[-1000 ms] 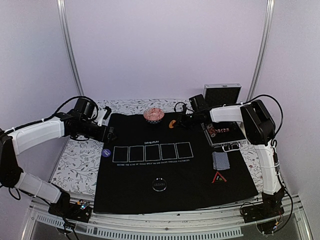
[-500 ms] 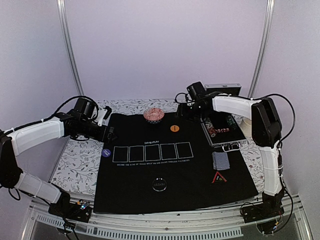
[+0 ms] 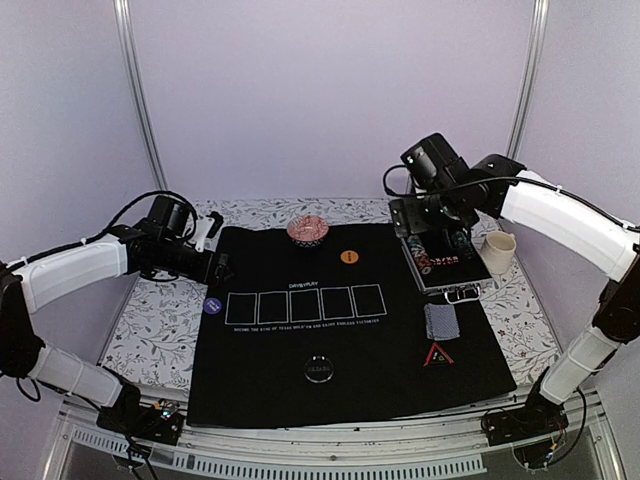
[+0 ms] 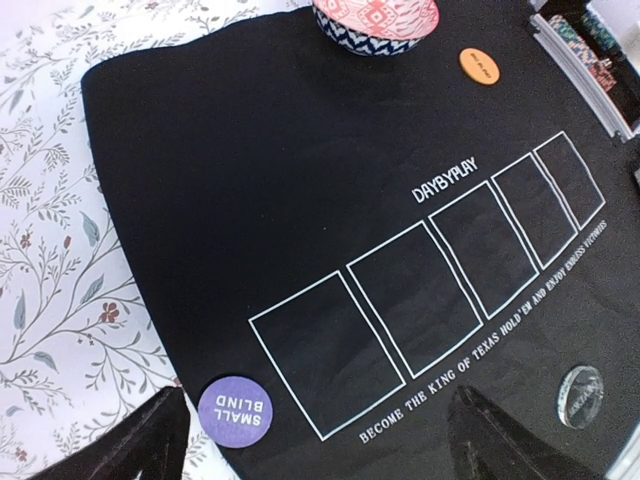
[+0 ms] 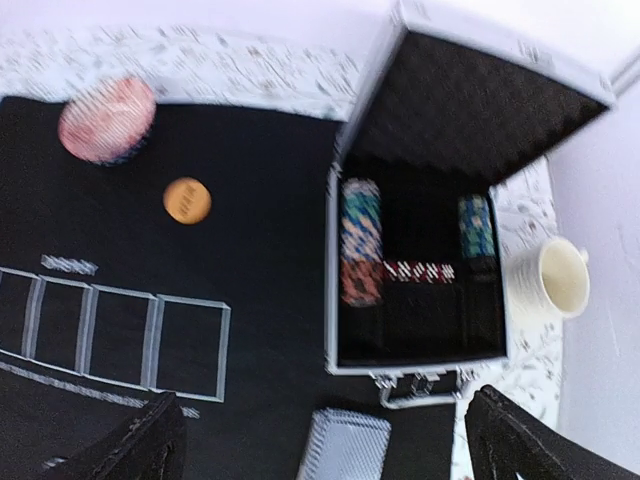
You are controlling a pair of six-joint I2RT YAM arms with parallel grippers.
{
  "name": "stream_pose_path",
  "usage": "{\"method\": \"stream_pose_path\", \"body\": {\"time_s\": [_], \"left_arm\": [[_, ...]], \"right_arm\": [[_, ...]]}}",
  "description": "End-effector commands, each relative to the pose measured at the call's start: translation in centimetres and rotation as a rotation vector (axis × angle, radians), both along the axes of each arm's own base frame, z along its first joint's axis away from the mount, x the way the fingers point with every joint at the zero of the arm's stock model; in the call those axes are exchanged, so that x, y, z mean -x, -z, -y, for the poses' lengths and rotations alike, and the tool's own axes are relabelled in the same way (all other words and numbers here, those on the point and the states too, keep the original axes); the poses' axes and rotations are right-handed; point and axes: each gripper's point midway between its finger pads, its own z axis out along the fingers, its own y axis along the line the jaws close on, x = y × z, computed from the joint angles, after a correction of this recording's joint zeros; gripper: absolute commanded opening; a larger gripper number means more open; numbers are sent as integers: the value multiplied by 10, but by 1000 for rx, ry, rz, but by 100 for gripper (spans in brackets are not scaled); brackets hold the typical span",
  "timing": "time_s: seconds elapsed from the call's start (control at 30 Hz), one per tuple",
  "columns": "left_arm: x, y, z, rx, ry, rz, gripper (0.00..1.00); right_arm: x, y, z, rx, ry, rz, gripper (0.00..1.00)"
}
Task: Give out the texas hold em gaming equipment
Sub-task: Place the big blind button on the poker table mat, then pick up the pile of poker chips from the chip case.
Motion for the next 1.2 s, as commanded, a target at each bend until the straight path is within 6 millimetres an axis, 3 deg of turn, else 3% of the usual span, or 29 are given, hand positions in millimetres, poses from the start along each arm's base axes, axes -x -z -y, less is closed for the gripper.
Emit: {"method": "stream_pose_path", "body": {"time_s": [0.0,0.1,0.23,0.33,0.47,0.57,0.67,0.73,0.83,0.97,1.07,1.17], "left_arm": [[-4,-14,2,9,-11,50,95],[-10,-30,3,44,-43,72,98],[-24,-72,2,192,-171,164,98],[-31,-88,-1,367,-260,149,98],[-32,-94,1,563,-191,97,98],[-28,-111,-3,701,-140,110,98],[-26,-116,0,698,-105,123,98],[-24,-108,1,674,-111,98,98],[-19,-93,4,648,-104,70,98],[-11,-81,16,638,-42,22,98],[-9,-80,21,654,-10,-3,98],[-9,-79,23,652,6,-10,98]], "right_arm": [[45,51,64,147,137,-153,99],[65,63,70,47,127,-162,99],[82,78,79,-97,111,-158,99],[80,76,89,-235,123,-149,99],[67,58,105,-291,132,-81,99],[56,45,93,-300,36,-79,99],[43,41,68,-257,-159,-122,99],[35,40,49,-188,-322,-140,99],[7,32,41,44,-503,-36,99],[6,57,24,324,-936,71,99],[-14,63,28,495,-1115,155,99],[-45,76,43,515,-1147,92,98]]}}
